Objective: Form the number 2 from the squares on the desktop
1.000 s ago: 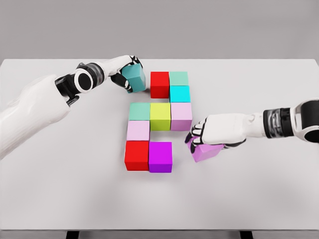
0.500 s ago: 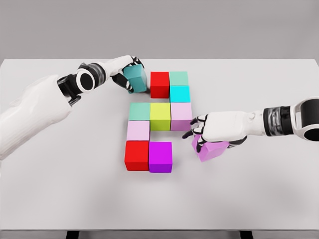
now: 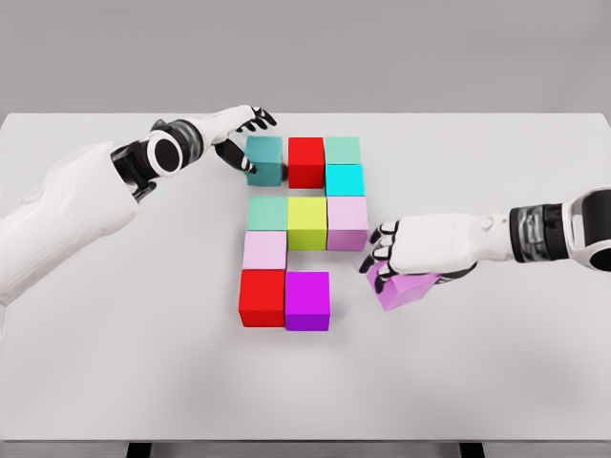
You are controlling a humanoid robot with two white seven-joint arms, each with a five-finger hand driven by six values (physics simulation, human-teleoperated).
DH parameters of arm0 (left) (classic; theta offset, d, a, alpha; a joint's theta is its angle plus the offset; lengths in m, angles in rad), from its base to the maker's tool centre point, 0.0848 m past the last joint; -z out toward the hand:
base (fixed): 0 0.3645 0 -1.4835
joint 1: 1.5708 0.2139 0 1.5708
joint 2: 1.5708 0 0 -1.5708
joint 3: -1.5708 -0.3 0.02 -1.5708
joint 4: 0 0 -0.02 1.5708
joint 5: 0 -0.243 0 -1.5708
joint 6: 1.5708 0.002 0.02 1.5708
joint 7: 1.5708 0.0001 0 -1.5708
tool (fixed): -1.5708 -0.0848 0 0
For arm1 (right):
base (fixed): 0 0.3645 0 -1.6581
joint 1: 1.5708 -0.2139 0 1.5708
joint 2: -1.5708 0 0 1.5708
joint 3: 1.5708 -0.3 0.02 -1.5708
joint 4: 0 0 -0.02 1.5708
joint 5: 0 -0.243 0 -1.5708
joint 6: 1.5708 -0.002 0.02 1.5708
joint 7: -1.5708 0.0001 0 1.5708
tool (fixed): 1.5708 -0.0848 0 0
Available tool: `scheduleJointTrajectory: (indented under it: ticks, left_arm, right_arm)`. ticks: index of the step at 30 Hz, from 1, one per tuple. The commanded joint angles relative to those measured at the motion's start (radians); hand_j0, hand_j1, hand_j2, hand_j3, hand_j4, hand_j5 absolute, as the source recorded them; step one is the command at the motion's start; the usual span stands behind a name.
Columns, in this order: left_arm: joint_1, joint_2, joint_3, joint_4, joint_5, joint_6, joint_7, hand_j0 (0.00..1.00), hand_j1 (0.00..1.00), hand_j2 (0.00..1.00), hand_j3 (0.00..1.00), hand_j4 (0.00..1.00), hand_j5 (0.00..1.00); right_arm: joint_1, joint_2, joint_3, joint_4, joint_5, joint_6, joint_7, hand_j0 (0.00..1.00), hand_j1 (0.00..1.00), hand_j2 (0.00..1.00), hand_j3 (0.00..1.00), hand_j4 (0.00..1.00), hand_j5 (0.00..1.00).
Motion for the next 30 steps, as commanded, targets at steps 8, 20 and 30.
scheduleJointTrajectory:
  ticks: [8,20,30]
  left_arm:
    - [0.0,-0.01,0.0,0.001,-0.001,-0.001,0.0,0.87,0.87,0.87,0.87,0.87,0.87]
    - [0.003,0.025,0.002,-0.016,0.003,-0.05,0.0,1.0,1.0,1.0,1.0,1.0,1.0]
    - [0.002,0.122,0.002,-0.013,-0.008,-0.105,-0.098,1.0,1.0,1.0,1.0,1.0,1.0]
  right_arm:
    - [0.0,-0.001,-0.002,-0.018,-0.014,0.006,0.015,0.85,0.85,0.85,0.85,0.85,0.85]
    - [0.0,-0.001,0.003,-0.018,-0.014,0.006,0.015,1.0,1.0,1.0,1.0,1.0,1.0]
    - [0.0,-0.004,-0.004,-0.016,-0.014,0.006,0.015,1.0,1.0,1.0,1.0,1.0,1.0]
